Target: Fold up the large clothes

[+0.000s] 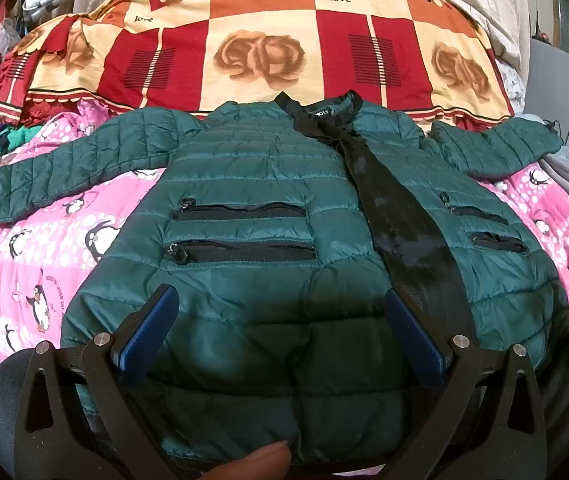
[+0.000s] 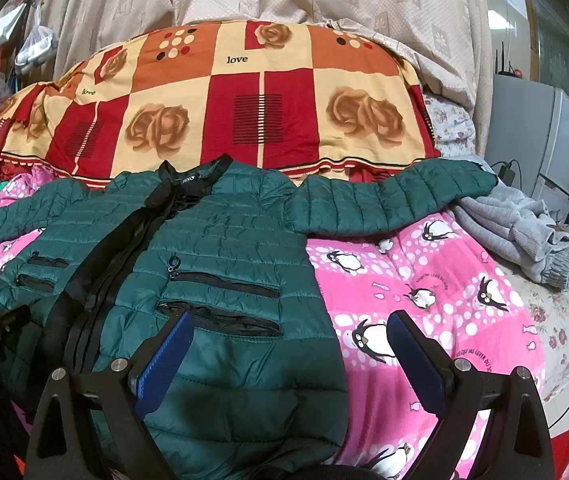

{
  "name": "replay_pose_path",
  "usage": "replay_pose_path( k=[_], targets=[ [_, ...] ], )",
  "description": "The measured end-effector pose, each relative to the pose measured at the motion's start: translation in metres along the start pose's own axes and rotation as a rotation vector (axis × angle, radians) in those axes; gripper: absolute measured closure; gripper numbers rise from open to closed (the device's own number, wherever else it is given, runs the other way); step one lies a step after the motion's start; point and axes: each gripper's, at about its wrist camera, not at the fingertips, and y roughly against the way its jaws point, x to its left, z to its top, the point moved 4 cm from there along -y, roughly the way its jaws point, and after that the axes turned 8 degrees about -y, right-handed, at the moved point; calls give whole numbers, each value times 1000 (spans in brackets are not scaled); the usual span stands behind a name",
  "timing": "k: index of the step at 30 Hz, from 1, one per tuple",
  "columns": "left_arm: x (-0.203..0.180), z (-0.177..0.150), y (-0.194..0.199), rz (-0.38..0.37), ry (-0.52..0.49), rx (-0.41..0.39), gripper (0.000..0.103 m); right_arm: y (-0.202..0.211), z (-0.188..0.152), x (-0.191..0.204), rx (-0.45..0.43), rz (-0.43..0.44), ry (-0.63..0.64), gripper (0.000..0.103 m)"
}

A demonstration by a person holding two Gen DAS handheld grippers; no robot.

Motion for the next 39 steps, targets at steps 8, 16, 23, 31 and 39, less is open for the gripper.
replay_pose_path(
  k=[8, 16, 23, 31, 39],
  targets=[
    [-1, -2, -1, 0, -4, 3, 0, 0, 0, 0, -6, 1, -2, 7],
    [-4, -3, -1, 0, -9, 5, 0, -1, 0, 0, -10, 2, -4, 7],
    [-7, -4, -3, -2, -11, 11, 0, -1, 0, 0, -12, 3, -6, 7],
    [-8, -4, -4, -5, -17, 12, 0, -1, 0, 0, -12, 6, -9, 7],
    [-7, -4, -3, -4, -12, 16, 0, 0, 0, 0, -15, 6, -9, 7]
  ],
)
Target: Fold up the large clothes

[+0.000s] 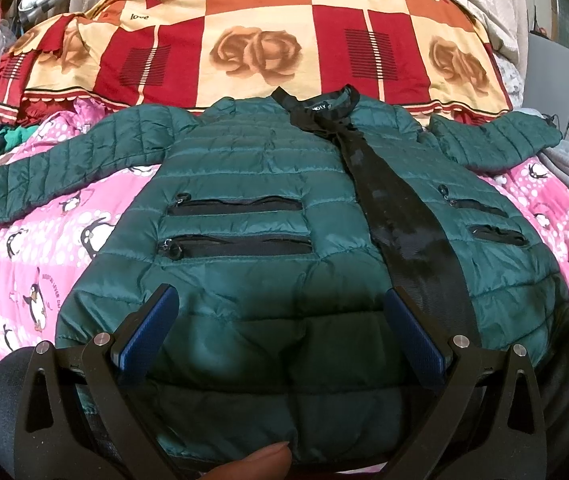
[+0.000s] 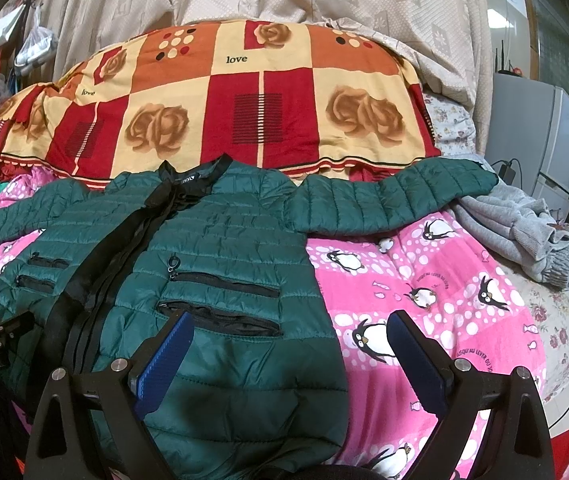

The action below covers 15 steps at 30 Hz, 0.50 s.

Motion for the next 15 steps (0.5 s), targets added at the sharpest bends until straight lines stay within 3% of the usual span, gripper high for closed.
replay_pose_path(
  k=[15],
  targets=[
    [0, 0, 0, -1, -1, -2, 0, 0, 0, 0, -1, 0, 1, 7]
  ],
)
